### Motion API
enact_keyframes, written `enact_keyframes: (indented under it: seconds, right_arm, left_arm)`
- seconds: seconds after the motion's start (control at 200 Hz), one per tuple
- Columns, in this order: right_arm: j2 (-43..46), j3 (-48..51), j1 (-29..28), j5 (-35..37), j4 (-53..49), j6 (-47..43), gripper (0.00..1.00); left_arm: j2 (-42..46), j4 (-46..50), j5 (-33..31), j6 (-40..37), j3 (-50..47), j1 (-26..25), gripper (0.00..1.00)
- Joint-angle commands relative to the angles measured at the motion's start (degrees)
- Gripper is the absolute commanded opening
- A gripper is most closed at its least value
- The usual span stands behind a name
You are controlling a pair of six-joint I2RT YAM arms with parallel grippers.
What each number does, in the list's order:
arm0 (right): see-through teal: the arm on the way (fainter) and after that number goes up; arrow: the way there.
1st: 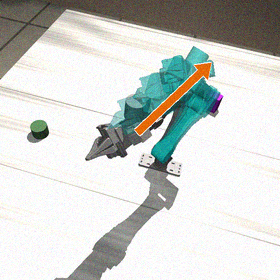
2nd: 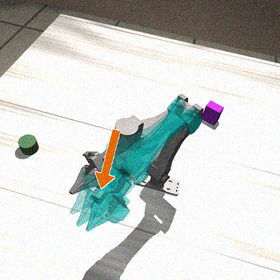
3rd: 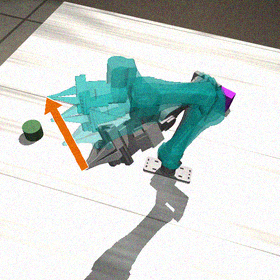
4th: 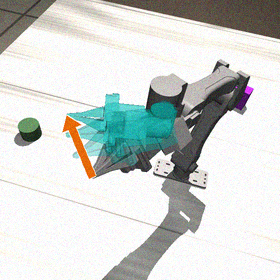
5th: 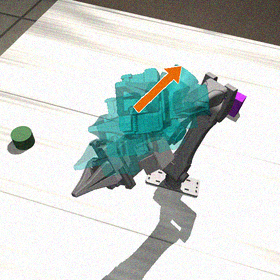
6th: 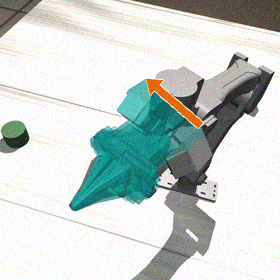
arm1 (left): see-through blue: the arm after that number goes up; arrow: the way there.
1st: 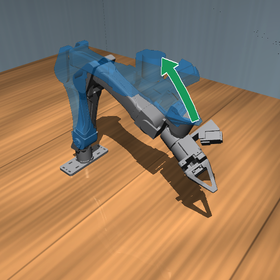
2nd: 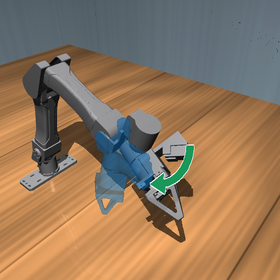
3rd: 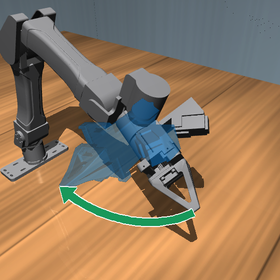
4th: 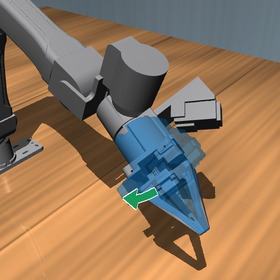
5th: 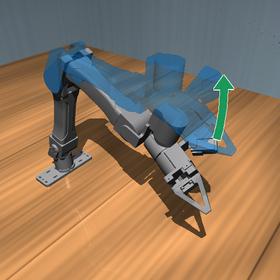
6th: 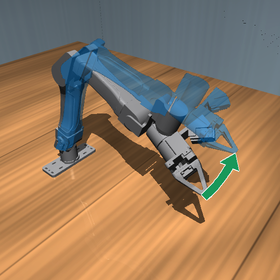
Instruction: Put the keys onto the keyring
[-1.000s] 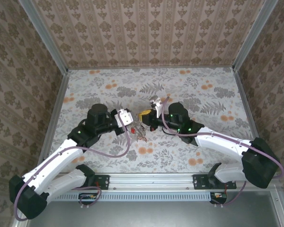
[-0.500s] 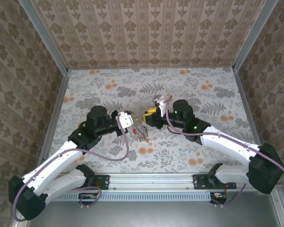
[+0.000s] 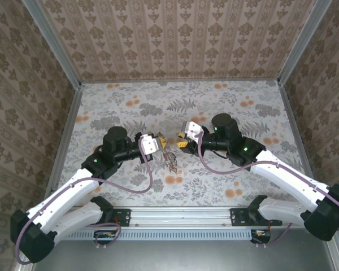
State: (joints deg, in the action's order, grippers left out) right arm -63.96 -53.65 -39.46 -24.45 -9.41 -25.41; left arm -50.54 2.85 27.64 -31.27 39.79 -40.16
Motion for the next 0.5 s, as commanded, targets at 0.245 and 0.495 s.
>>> enact_keyframes:
  seconds: [0.245, 0.495]
  right_arm:
    - [-0.3, -5.0, -1.1, -4.7, -7.3, -16.3, 0.27]
    - [-1.8, -6.0, -2.9, -2.7, -9.1, -17.0, 0.31]
  left_arm:
    - [-2.6, -3.6, 10.7, 3.0, 3.4, -0.7, 0.00]
    - [-3.8, -5.1, 12.2, 4.4, 3.7, -0.8, 0.00]
